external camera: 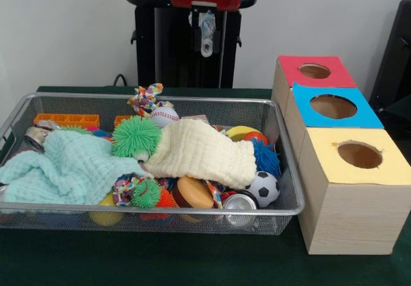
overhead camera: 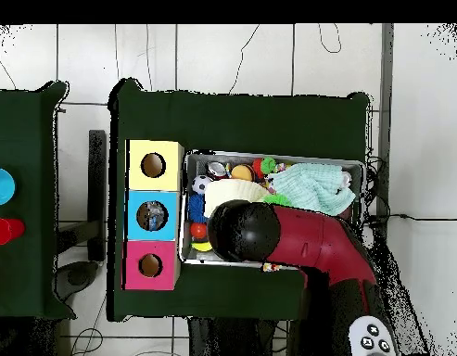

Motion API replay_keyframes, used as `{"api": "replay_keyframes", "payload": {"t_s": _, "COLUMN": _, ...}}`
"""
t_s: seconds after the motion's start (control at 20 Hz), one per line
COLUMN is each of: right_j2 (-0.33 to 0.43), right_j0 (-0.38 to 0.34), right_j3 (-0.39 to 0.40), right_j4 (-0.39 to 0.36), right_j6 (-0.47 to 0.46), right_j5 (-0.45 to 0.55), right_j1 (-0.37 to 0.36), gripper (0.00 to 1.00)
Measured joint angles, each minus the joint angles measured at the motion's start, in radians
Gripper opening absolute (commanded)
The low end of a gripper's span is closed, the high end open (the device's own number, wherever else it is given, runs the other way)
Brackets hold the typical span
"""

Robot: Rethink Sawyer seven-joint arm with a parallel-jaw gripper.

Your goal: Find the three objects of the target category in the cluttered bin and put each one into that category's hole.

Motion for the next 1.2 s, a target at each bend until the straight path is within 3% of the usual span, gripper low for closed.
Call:
{"api": "replay_keyframes", "payload": {"t_s": 0.5, "right_j2": -0.072, "right_j0": 0.098, "right_j3": 0.071, "right_j4": 0.059, "right_j6": 0.047, "right_j5": -0.099, "right_j1": -0.001, "gripper": 0.00}}
{"api": "replay_keyframes", "payload": {"t_s": 1.2, "right_j2": -0.133, "right_j0": 0.234, "right_j3": 0.113, "right_j4": 0.154, "right_j6": 0.152, "right_j5": -0.159, "right_j1": -0.001, "gripper": 0.00}}
